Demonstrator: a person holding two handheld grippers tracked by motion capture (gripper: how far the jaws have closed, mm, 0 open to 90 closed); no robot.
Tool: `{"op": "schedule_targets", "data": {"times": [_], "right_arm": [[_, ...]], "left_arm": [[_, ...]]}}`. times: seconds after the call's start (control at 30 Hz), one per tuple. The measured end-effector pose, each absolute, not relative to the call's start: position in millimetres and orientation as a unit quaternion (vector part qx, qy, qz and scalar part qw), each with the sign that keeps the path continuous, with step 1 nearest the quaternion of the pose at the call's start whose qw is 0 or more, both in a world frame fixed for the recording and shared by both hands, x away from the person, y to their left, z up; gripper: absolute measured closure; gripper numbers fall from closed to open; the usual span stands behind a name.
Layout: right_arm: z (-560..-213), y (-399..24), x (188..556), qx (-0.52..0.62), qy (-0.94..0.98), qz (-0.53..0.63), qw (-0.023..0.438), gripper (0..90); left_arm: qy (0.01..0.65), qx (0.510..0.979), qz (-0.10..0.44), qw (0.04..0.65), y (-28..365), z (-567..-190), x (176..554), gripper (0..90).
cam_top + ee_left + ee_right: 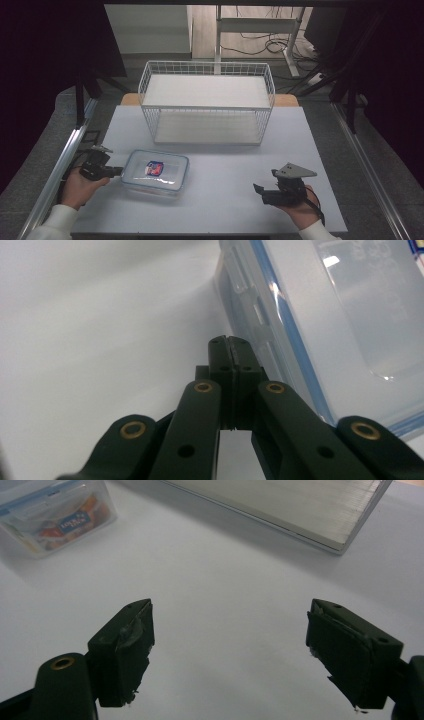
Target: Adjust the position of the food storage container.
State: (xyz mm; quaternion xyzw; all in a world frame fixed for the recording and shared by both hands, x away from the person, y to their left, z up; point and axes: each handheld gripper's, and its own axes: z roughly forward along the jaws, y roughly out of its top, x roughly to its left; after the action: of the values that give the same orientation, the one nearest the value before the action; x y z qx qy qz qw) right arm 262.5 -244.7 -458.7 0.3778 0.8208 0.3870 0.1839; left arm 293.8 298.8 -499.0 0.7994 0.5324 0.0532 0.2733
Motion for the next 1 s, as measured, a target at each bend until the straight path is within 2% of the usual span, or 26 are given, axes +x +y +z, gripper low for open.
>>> {"op": "schedule_targets", "data": {"times": [0.3, 0.77, 1.0], "right_arm": [[-458.8, -245.0, 262.1, 0.378, 0.822, 0.386, 0.183, 19.4], [-459.0, -243.5, 262.7, 0.379, 0.823, 0.384, 0.180, 19.3], [-458.2, -243.8, 262.4, 0.377, 0.823, 0.384, 0.181, 19.3]], "left_arm": [[0.498, 0.821, 0.049, 0.274, 264.4, -497.8, 297.2, 90.0], [0.482, 0.818, 0.028, 0.313, 235.4, -496.9, 301.1, 90.0], [0.474, 0.823, 0.023, 0.313, 222.6, -495.1, 302.1, 90.0]]}}
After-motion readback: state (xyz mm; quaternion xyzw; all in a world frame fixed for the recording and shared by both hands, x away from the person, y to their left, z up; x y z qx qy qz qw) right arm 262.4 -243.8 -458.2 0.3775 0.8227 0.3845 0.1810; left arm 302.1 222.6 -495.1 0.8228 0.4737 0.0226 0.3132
